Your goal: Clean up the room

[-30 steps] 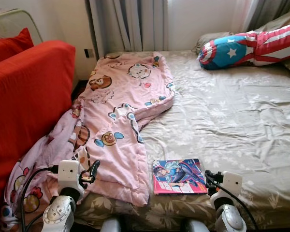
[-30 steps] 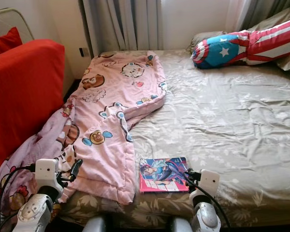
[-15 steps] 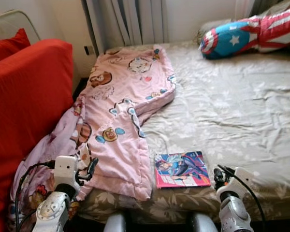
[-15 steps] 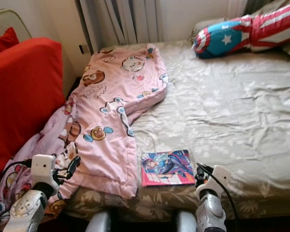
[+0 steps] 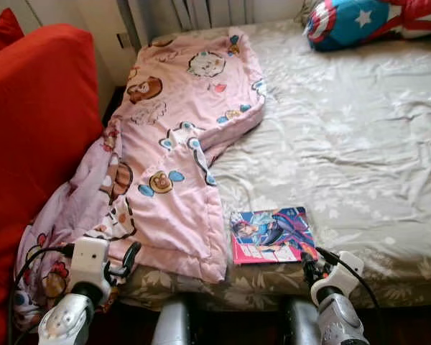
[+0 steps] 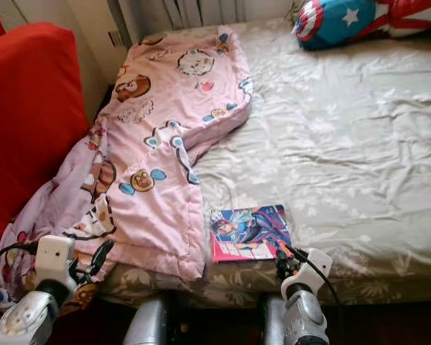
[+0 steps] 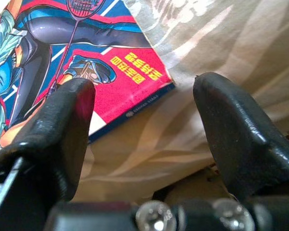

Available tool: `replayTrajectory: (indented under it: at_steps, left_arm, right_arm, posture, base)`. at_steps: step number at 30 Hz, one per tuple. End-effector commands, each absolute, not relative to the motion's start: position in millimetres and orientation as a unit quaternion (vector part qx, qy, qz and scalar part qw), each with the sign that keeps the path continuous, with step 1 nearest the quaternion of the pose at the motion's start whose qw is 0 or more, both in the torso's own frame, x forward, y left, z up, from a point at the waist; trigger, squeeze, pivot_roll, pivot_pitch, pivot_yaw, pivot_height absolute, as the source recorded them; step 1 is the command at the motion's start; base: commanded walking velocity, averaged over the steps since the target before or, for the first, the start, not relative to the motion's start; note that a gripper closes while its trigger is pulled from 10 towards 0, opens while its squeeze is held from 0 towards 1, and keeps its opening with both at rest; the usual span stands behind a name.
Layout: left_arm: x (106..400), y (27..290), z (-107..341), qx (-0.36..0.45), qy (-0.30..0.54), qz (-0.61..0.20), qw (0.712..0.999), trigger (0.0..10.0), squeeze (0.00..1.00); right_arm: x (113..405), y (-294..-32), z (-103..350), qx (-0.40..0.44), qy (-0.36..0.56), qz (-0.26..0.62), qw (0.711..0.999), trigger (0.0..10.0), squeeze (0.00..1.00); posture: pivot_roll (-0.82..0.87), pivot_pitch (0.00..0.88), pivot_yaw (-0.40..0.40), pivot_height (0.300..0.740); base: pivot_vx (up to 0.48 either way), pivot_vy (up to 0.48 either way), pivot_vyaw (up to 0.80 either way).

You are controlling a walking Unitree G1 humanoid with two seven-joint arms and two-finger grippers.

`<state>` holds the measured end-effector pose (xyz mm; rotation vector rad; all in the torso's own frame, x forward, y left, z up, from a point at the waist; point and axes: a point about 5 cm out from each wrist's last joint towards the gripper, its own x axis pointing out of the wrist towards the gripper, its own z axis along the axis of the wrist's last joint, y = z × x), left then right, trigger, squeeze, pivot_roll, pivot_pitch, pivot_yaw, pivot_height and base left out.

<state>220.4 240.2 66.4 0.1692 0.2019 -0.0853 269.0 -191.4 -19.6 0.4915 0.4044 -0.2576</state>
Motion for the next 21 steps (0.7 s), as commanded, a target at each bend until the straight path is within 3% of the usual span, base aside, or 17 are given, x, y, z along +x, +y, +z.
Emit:
replayTrajectory:
  at_steps: [1, 8, 21]
  left_arm:
    - [215, 249, 67, 0.096, 0.112, -0.035, 0.988, 10.0, 0.00]
    - [212, 250, 68, 0.100, 0.118, -0.032, 0.987, 10.0, 0.00]
    - [209, 248, 70, 0.097, 0.118, -0.031, 0.988, 10.0, 0.00]
  right_arm:
    - [267, -185, -23, 0.251, 0.205, -0.122, 0.938, 10.0, 0.00]
    - [279, -191, -9, 0.266, 0.158, -0.118, 0.943, 10.0, 0.00]
    - [271, -205, -12, 0.277, 0.144, -0.136, 0.940, 10.0, 0.00]
  posture:
    - [0.22, 0.207, 0.147, 0.605]
    - [0.23, 0.208, 0.150, 0.605]
    - [0.24, 0.208, 0.144, 0.605]
  base:
    - [0.000, 0.000, 0.00]
    - [0.000, 0.000, 0.00]
    - [0.000, 0.000, 0.00]
